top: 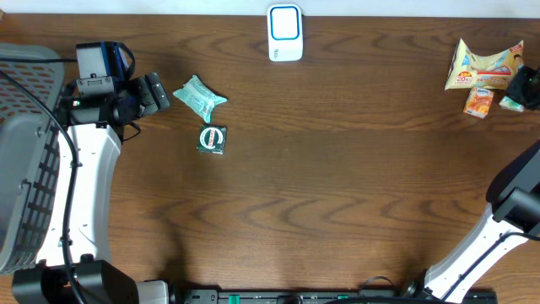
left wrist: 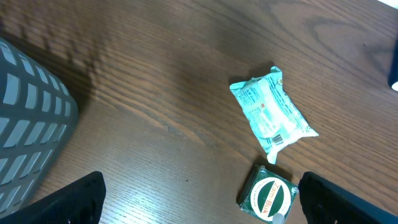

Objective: Scan the item barcode

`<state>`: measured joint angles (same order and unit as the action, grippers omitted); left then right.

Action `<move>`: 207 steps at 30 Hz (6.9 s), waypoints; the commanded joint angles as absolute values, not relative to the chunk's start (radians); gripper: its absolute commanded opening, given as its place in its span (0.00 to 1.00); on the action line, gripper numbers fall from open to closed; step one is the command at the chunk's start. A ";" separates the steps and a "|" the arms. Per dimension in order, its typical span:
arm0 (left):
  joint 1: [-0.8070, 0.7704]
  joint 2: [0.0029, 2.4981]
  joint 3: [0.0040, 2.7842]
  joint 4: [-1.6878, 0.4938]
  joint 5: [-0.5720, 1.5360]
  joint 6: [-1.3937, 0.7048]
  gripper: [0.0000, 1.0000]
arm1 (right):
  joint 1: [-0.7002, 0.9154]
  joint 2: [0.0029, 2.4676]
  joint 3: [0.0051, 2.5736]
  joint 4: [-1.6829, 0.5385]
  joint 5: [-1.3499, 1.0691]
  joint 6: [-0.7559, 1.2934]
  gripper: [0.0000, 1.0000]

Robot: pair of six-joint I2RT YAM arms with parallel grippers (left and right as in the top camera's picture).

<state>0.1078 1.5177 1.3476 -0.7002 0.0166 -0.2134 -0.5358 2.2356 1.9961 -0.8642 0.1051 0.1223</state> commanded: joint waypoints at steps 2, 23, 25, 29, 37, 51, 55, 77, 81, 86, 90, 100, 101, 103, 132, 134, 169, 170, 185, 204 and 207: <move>0.111 1.523 1.343 -0.703 0.010 -0.222 0.98 | -0.541 2.265 1.992 -0.870 0.102 0.142 0.03; 0.111 1.523 1.343 -0.703 0.010 -0.222 0.97 | -0.533 2.352 1.994 -0.833 -0.176 0.194 0.30; 0.111 1.523 1.343 -0.703 0.010 -0.222 0.98 | -0.533 2.346 2.008 -0.820 -0.233 0.195 0.39; 0.111 1.523 1.343 -0.703 0.010 -0.222 0.98 | -0.532 2.321 2.056 -0.827 -0.247 0.213 0.68; 0.111 1.523 1.343 -0.703 0.010 -0.222 0.98 | -0.500 2.191 2.081 -0.830 -0.312 0.213 0.77; 0.111 1.523 1.343 -0.703 0.010 -0.222 0.98 | -0.230 2.156 2.079 -0.796 -0.929 0.212 0.86; 0.111 1.523 1.343 -0.703 0.010 -0.222 0.98 | -0.062 2.173 2.078 -0.799 -0.799 0.212 0.87; 0.111 1.523 1.343 -0.703 0.010 -0.222 0.97 | 0.666 2.408 2.078 -0.691 -0.233 0.316 0.99; 0.111 1.523 1.343 -0.703 0.010 -0.222 0.97 | 0.688 2.422 2.078 -0.651 -0.173 0.307 0.99; 0.111 1.523 1.343 -0.703 0.010 -0.222 0.97 | 0.665 2.422 2.078 -0.591 -0.133 0.310 0.99; 0.111 1.523 1.343 -0.703 0.010 -0.222 0.98 | 0.628 2.422 2.078 -0.525 -0.157 0.265 0.98; 0.111 1.523 1.343 -0.703 0.010 -0.222 0.98 | 0.601 2.499 2.078 -0.276 -0.364 0.323 0.90; 0.111 1.523 1.343 -0.703 0.010 -0.222 0.98 | 0.603 2.510 2.078 -0.268 -0.389 0.334 0.90; 0.111 1.523 1.343 -0.703 0.010 -0.222 0.97 | 0.611 2.531 2.078 -0.265 -0.396 0.337 0.91; 0.111 1.523 1.343 -0.703 0.010 -0.222 0.98 | 0.544 2.369 2.079 -0.746 -0.099 0.313 0.01; 0.111 1.523 1.343 -0.703 0.010 -0.222 0.98 | 0.541 2.339 2.079 -0.858 -0.057 0.314 0.01; 0.111 1.523 1.343 -0.703 0.010 -0.222 0.98 | 0.426 2.358 2.065 -1.007 -0.421 -0.035 0.84; 0.111 1.523 1.343 -0.703 0.010 -0.222 0.98 | 0.426 2.375 2.065 -1.006 -0.421 -0.035 0.78; 0.111 1.523 1.343 -0.703 0.010 -0.222 0.98 | 0.435 2.459 2.065 -1.029 -0.441 -0.015 0.47; 0.111 1.523 1.343 -0.703 0.010 -0.222 0.98 | 0.265 2.416 2.079 -1.037 -0.946 0.060 0.01; 0.111 1.523 1.343 -0.703 0.010 -0.222 0.98 | 0.193 2.403 2.079 -1.036 -0.984 0.058 0.01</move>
<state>0.1078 1.5181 1.3476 -0.7002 0.0166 -0.2134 0.2649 2.4523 2.0674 -1.0348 -0.8478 0.0494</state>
